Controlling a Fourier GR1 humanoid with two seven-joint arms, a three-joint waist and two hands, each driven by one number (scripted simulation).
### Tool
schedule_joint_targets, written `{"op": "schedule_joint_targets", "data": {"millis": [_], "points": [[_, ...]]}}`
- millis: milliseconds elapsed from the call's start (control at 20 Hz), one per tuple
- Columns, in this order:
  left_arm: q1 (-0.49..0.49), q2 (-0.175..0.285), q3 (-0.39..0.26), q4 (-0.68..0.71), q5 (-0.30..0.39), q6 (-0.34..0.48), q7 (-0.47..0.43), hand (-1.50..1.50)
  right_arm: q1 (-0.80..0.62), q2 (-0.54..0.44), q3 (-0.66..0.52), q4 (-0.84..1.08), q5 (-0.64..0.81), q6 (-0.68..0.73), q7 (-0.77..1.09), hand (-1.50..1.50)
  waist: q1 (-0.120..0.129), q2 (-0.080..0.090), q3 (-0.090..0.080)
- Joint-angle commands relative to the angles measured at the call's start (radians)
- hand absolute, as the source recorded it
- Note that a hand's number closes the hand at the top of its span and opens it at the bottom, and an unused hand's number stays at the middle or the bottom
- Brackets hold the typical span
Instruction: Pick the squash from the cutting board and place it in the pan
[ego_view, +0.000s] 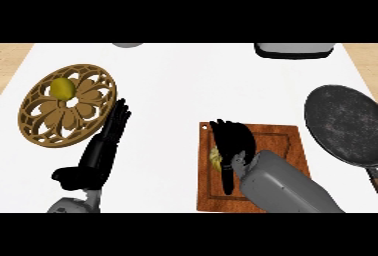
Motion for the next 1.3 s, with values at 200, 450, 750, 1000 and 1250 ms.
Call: {"op": "schedule_joint_targets", "data": {"millis": [200, 450, 750, 1000, 1250], "points": [[0.04, -0.013, 0.0, -0.067, -0.045, -0.006, 0.041, 0.0, 0.041, 0.067, -0.054, 0.112, 0.127, 0.036, 0.01, -1.5, 0.002, 0.0, 0.0], [0.005, -0.053, 0.021, 0.006, -0.05, -0.018, 0.036, 0.0, 0.091, 0.075, -0.083, 0.166, 0.179, 0.043, -0.041, -1.5, -0.001, 0.0, 0.0], [0.038, -0.069, 0.005, -0.039, -0.058, -0.027, 0.036, 0.0, 0.04, 0.07, -0.048, 0.285, 0.228, 0.114, -0.195, 1.5, 0.007, 0.002, 0.001], [0.057, -0.022, 0.06, -0.082, -0.051, -0.063, 0.054, 0.0, 0.103, 0.023, -0.052, 0.217, 0.299, 0.125, -0.245, 1.5, 0.003, 0.0, 0.001], [0.043, -0.082, 0.053, -0.068, -0.09, -0.04, 0.057, 0.0, 0.076, 0.061, -0.071, 0.199, 0.432, 0.08, -0.289, 1.5, 0.003, 0.0, 0.001]]}}
